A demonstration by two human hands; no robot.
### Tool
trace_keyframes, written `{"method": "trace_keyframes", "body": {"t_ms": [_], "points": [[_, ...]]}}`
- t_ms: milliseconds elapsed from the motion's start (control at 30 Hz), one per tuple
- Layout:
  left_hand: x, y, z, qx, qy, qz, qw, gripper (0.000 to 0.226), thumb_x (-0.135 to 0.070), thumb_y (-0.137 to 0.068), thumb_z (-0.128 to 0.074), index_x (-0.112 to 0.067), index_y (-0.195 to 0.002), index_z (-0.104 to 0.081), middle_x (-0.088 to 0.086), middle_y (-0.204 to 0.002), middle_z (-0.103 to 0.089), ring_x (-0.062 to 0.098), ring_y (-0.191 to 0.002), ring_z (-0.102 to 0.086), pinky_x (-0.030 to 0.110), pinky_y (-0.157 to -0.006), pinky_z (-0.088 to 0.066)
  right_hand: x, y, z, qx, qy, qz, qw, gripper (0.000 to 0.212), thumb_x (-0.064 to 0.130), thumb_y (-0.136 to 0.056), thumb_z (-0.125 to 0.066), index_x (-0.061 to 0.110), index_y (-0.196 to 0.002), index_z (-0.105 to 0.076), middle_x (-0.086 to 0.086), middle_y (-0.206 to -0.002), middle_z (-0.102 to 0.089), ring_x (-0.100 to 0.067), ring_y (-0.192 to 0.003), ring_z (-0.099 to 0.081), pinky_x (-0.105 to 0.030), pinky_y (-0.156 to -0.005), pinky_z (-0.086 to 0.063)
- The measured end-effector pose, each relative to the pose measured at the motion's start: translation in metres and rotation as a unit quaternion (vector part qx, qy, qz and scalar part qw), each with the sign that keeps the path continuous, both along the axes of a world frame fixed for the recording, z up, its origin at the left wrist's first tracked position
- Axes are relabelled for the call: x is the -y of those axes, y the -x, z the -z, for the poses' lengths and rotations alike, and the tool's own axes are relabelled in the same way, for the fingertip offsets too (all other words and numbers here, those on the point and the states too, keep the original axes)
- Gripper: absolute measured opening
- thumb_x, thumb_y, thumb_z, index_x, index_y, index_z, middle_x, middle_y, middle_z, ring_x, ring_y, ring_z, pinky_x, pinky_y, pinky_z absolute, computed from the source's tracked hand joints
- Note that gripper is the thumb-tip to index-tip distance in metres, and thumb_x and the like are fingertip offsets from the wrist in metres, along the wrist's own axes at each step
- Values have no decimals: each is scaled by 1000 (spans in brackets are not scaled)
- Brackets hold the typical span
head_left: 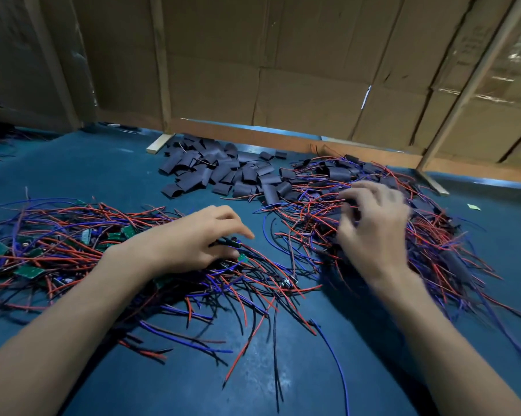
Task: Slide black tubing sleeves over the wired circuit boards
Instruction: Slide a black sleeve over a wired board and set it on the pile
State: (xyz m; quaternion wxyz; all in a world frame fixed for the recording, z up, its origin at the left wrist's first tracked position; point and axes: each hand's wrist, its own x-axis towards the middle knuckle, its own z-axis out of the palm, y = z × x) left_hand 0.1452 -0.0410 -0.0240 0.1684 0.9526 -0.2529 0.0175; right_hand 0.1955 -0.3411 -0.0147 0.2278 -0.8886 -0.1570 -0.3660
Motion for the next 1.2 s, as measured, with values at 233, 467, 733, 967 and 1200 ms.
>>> {"method": "trace_keyframes", "body": {"t_ms": [233,467,733,967,1200], "points": [[9,-4,2,78,-96,-61,991,20,-32,-102,-55,-34,-121,-62,-9,-115,-62,16,-113,-52,31,-90,-34,-65,41,28,-41,93,-207,973,14,24,-90,-66,21,-102,-73,9,-103,-72,-17,-102,-66,-35,-93,-26],[15,-3,7,84,-66,-77,991,13,-27,-101,-56,-32,-108,-47,-13,-87,-61,17,-92,-60,36,-93,-35,-56,40,4,-118,-62,-235,963,20,30,-92,-64,19,-106,-74,19,-94,-69,5,-91,-64,-44,-91,-51],[31,12,-7,243,99,40,964,19,-15,-93,-66,-15,-111,-59,-3,-101,-64,11,-90,-49,22,-79,-32,-65,44,10,-173,-41,-259,949,34,24,-92,-74,15,-124,-70,6,-98,-78,-3,-93,-73,-28,-88,-55],[-9,-58,-36,160,91,-81,980,30,-21,-97,-64,-18,-126,-58,1,-113,-64,18,-103,-63,39,-92,-50,-47,30,2,-164,-138,-177,961,28,4,-90,-66,21,-112,-70,9,-75,-72,-3,-68,-67,-28,-74,-56],[9,-132,-15,58,-222,-78,970,45,-4,-95,-48,-11,-139,-50,13,-132,-51,32,-122,-47,47,-99,-43,-38,28,2,-179,31,-122,976,29,40,-87,-74,24,-111,-74,3,-83,-75,-12,-80,-68,-28,-79,-52]]}}
